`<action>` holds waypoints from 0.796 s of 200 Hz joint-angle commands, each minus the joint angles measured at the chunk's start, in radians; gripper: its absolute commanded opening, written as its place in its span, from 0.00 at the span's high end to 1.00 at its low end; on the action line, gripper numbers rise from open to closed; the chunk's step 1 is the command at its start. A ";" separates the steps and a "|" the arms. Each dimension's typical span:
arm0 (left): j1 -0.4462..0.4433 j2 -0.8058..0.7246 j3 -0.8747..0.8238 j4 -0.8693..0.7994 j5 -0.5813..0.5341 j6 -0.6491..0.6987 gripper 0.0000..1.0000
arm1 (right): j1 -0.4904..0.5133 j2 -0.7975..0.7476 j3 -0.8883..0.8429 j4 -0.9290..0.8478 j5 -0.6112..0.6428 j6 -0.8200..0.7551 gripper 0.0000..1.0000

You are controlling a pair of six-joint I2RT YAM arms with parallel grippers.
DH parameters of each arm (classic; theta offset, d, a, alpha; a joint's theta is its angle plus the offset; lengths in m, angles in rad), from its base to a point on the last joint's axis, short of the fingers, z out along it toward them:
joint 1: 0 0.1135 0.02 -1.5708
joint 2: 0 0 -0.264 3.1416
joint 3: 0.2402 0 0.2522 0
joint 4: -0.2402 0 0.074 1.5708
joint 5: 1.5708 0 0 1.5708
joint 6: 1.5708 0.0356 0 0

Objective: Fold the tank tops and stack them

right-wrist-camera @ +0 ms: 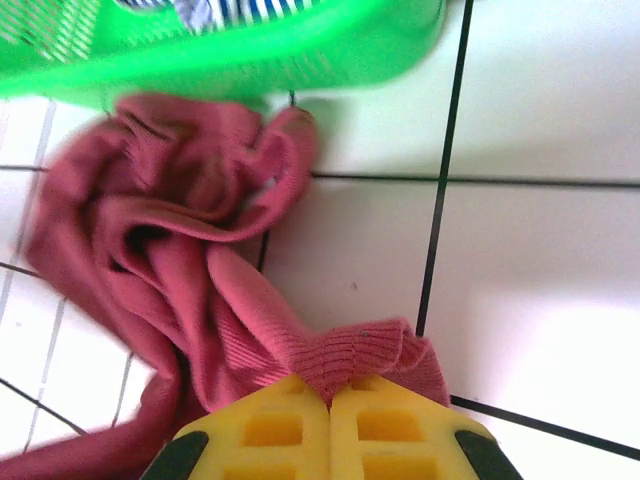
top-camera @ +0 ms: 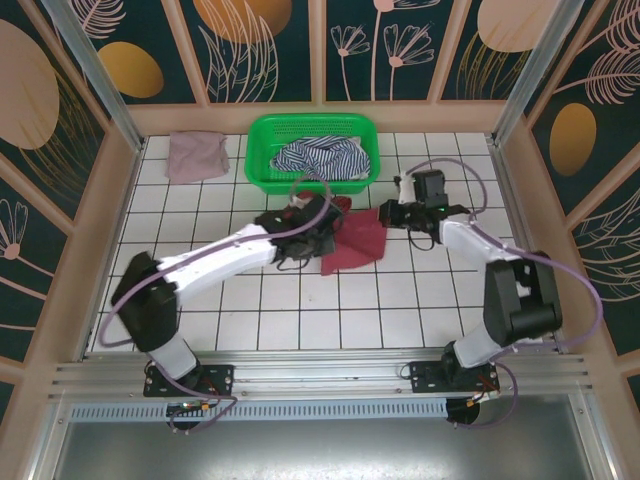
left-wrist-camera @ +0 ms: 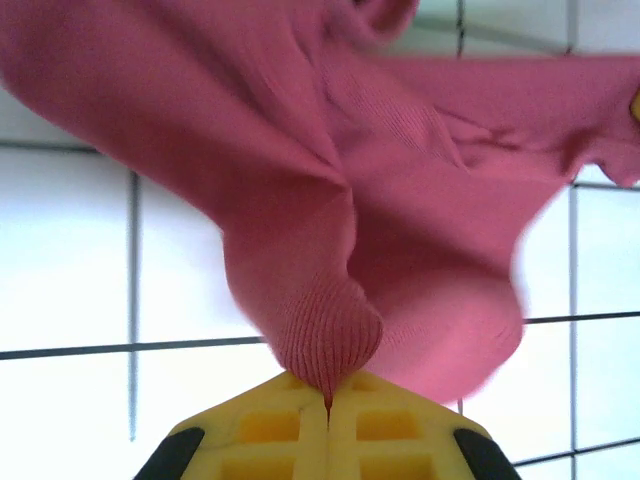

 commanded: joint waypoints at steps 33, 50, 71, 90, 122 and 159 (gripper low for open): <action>0.132 -0.148 0.342 -0.319 -0.225 0.194 1.00 | -0.094 -0.299 0.133 -0.056 -0.017 0.003 1.00; 0.142 -0.157 0.449 -0.369 -0.269 0.224 1.00 | -0.114 -0.356 0.189 -0.079 -0.023 0.004 1.00; 0.146 -0.181 0.558 -0.393 -0.322 0.245 1.00 | -0.126 -0.415 0.256 -0.089 -0.027 0.011 1.00; 0.153 -0.202 0.649 -0.378 -0.390 0.282 1.00 | -0.133 -0.430 0.328 -0.054 -0.024 0.028 1.00; 0.161 -0.221 0.735 -0.306 -0.509 0.365 1.00 | -0.134 -0.441 0.386 0.086 -0.014 0.104 1.00; 0.167 -0.232 0.775 -0.195 -0.523 0.448 1.00 | -0.134 -0.401 0.458 0.156 -0.061 0.176 1.00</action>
